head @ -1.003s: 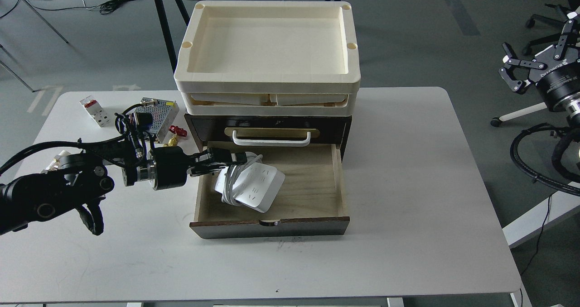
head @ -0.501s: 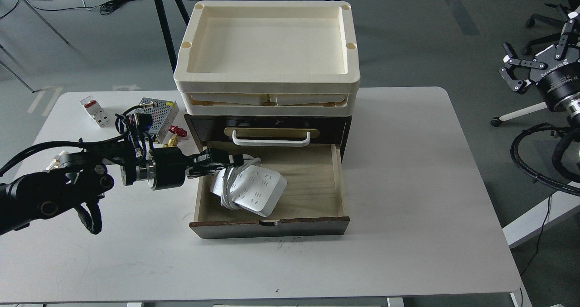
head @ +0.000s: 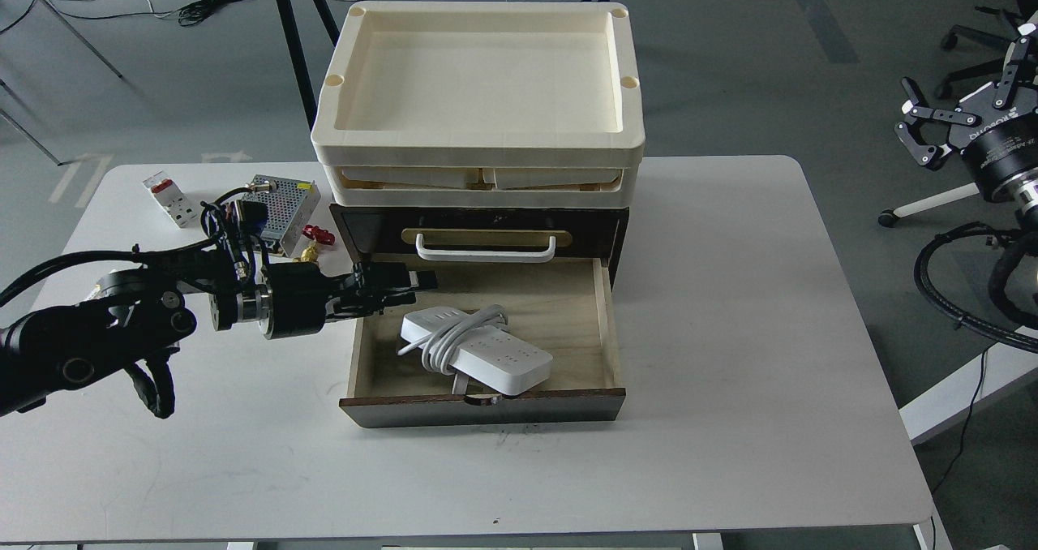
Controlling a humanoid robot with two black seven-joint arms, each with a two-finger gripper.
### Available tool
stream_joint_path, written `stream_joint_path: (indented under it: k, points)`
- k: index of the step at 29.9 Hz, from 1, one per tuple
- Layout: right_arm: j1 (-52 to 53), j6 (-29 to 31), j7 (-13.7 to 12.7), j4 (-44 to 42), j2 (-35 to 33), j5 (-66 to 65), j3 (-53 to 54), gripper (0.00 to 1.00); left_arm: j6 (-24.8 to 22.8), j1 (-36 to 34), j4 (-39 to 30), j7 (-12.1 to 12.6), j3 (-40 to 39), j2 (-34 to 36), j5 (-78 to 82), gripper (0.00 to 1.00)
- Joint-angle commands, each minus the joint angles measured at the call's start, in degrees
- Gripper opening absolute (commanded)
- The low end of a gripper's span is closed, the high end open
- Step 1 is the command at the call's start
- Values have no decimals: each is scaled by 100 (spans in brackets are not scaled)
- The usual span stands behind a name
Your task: Put charging cable into cabinet
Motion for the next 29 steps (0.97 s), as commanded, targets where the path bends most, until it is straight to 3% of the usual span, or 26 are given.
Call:
stream_joint_path:
  k: [1,8,13,22,29]
  points:
    - [-1,0,0,8,-73,5,10,100,-8,83,-7,1,-6,339,-206,63]
    - [-1,0,0,61,-73,5,54,100,-113,286,10,1,-102,1043,-1672,68]
    - [69,0,-9,341,-29,5,36,100,-216,286,247,1,-856,1254,-3254,70]
    - [253,0,-9,1133,-73,-4,326,100,-216,242,1398,1,-3220,966,-4267,70]
    - [298,0,0,1036,-47,-4,370,100,-216,180,1953,1,-3680,376,-4549,70]
